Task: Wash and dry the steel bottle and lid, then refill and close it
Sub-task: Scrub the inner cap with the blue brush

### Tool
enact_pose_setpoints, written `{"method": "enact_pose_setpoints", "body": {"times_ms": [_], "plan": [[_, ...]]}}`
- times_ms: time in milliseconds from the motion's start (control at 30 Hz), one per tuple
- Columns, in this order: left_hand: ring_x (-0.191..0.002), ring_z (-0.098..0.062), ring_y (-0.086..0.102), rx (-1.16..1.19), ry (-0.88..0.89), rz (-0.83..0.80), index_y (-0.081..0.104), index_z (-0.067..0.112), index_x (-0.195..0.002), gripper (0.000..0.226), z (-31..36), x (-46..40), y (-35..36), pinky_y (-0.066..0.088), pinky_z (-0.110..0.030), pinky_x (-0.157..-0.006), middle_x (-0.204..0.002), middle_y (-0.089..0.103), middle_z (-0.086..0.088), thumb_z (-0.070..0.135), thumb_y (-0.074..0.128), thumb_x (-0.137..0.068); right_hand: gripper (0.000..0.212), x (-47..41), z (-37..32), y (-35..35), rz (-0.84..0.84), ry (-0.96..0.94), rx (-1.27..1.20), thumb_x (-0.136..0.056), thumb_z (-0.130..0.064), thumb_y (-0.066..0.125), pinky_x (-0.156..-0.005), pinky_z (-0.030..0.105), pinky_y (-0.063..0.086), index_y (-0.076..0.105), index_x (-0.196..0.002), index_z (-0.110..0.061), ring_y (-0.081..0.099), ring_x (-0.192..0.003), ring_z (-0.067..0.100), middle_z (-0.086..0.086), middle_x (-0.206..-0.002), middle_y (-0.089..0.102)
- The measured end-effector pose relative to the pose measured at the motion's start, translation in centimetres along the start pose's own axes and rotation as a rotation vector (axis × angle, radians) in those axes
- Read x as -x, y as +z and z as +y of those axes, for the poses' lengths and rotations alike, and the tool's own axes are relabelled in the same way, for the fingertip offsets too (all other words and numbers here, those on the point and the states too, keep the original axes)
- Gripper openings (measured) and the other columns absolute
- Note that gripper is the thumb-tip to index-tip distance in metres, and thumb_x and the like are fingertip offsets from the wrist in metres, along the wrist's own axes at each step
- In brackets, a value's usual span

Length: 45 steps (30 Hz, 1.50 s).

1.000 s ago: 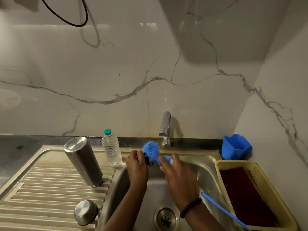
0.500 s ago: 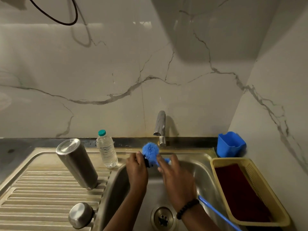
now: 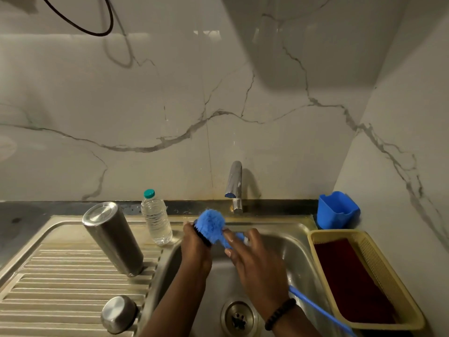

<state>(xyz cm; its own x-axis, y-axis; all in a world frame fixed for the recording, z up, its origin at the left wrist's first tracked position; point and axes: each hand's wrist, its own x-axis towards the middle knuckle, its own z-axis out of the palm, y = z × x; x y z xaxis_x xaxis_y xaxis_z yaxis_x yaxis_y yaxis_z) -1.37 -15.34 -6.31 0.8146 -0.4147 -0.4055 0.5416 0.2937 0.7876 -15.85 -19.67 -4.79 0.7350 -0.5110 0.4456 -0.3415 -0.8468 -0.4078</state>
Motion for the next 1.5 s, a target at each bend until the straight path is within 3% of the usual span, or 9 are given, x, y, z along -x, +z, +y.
{"method": "enact_pose_setpoints", "body": {"times_ms": [133, 267, 400, 567, 800, 1000, 1200, 1400, 1500], "plan": [[-0.060, -0.017, 0.050, -0.166, 0.041, -0.110, 0.055, 0.003, -0.105, 0.044, -1.0, 1.0, 0.2, 0.039, -0.030, -0.053, -0.073, 0.056, -0.012, 0.038, 0.028, -0.107, 0.043, -2.9, 1.1, -0.2, 0.033, 0.133, 0.060, -0.090, -0.033, 0.065, -0.056, 0.018, 0.051, 0.053, -0.131, -0.033, 0.063, -0.073, 0.008, -0.001, -0.113, 0.058], [-0.070, -0.018, 0.064, -0.087, 0.051, -0.196, 0.059, 0.002, -0.113, 0.057, -0.5, 1.0, 0.0, 0.048, -0.031, -0.066, -0.084, 0.069, -0.013, 0.052, 0.034, -0.103, 0.043, -3.2, 2.4, -0.6, -0.041, 0.239, -0.067, -0.098, -0.041, 0.049, -0.072, 0.014, 0.042, 0.046, -0.140, -0.033, 0.057, -0.096, 0.005, -0.006, -0.125, 0.051], [-0.117, -0.024, 0.064, -0.072, 0.044, -0.209, 0.054, 0.009, -0.134, 0.066, 0.1, 1.0, -0.3, 0.050, -0.031, -0.089, -0.126, 0.067, -0.015, 0.057, 0.050, -0.089, 0.042, -2.3, 2.4, -1.2, -0.038, 0.318, -0.183, -0.097, -0.043, 0.049, -0.071, 0.010, 0.038, 0.047, -0.138, -0.034, 0.047, -0.093, -0.002, -0.009, -0.126, 0.050], [-0.117, -0.022, 0.064, -0.005, 0.027, -0.173, 0.049, 0.008, -0.141, 0.072, 0.0, 1.3, -0.4, 0.049, -0.031, -0.093, -0.134, 0.061, -0.016, 0.055, 0.051, -0.087, 0.042, -1.6, 1.9, -1.6, 0.034, 0.301, -0.189, -0.096, -0.046, 0.047, -0.075, 0.012, 0.044, 0.047, -0.138, -0.038, 0.049, -0.095, -0.003, -0.012, -0.125, 0.050], [-0.101, -0.027, 0.062, 0.004, -0.022, -0.131, 0.045, -0.003, -0.139, 0.055, -0.5, 1.0, 0.1, 0.056, -0.029, -0.077, -0.140, 0.050, -0.030, 0.038, 0.035, -0.104, 0.039, 0.0, 0.6, -0.2, -0.043, 0.069, -0.028, -0.096, -0.050, 0.039, -0.056, 0.014, 0.050, 0.047, -0.132, -0.039, 0.058, -0.078, 0.004, -0.008, -0.113, 0.054], [-0.118, -0.032, 0.063, 0.087, -0.101, -0.142, 0.050, 0.001, -0.137, 0.083, -1.0, 1.6, 0.5, 0.055, -0.039, -0.092, -0.126, 0.064, -0.024, 0.062, 0.050, -0.080, 0.043, -0.3, 1.7, -1.2, -0.083, 0.158, 0.056, -0.098, -0.045, 0.045, -0.071, 0.015, 0.048, 0.042, -0.141, -0.037, 0.056, -0.093, 0.004, -0.006, -0.126, 0.049], [-0.094, -0.030, 0.064, -0.047, -0.152, -0.065, 0.031, 0.018, -0.131, 0.052, -2.1, 2.3, 2.3, 0.057, -0.037, -0.076, -0.111, 0.052, -0.020, 0.038, 0.062, -0.094, 0.042, -2.0, 3.6, -4.5, -0.025, 0.365, 0.096, -0.097, -0.044, 0.047, -0.076, 0.018, 0.050, 0.041, -0.137, -0.034, 0.056, -0.097, 0.006, -0.002, -0.127, 0.048], [-0.093, -0.030, 0.062, -0.030, -0.232, -0.120, 0.033, 0.003, -0.142, 0.065, -2.2, 3.1, 4.4, 0.059, -0.037, -0.073, -0.117, 0.051, -0.022, 0.018, 0.069, -0.090, 0.037, -7.4, 9.3, -10.0, -0.005, 0.212, 0.597, -0.089, -0.020, 0.063, -0.073, 0.037, 0.049, 0.055, -0.125, -0.020, 0.063, -0.081, 0.028, 0.010, -0.107, 0.057], [-0.094, -0.032, 0.062, -0.049, -0.250, -0.150, 0.037, 0.001, -0.139, 0.060, -2.2, 3.1, 5.1, 0.060, -0.036, -0.070, -0.120, 0.051, -0.024, 0.019, 0.068, -0.091, 0.035, -10.2, 11.6, -13.0, -0.222, 0.292, 0.875, -0.095, -0.022, 0.050, -0.091, 0.038, 0.040, 0.046, -0.129, -0.021, 0.057, -0.105, 0.028, 0.005, -0.121, 0.053]]}}
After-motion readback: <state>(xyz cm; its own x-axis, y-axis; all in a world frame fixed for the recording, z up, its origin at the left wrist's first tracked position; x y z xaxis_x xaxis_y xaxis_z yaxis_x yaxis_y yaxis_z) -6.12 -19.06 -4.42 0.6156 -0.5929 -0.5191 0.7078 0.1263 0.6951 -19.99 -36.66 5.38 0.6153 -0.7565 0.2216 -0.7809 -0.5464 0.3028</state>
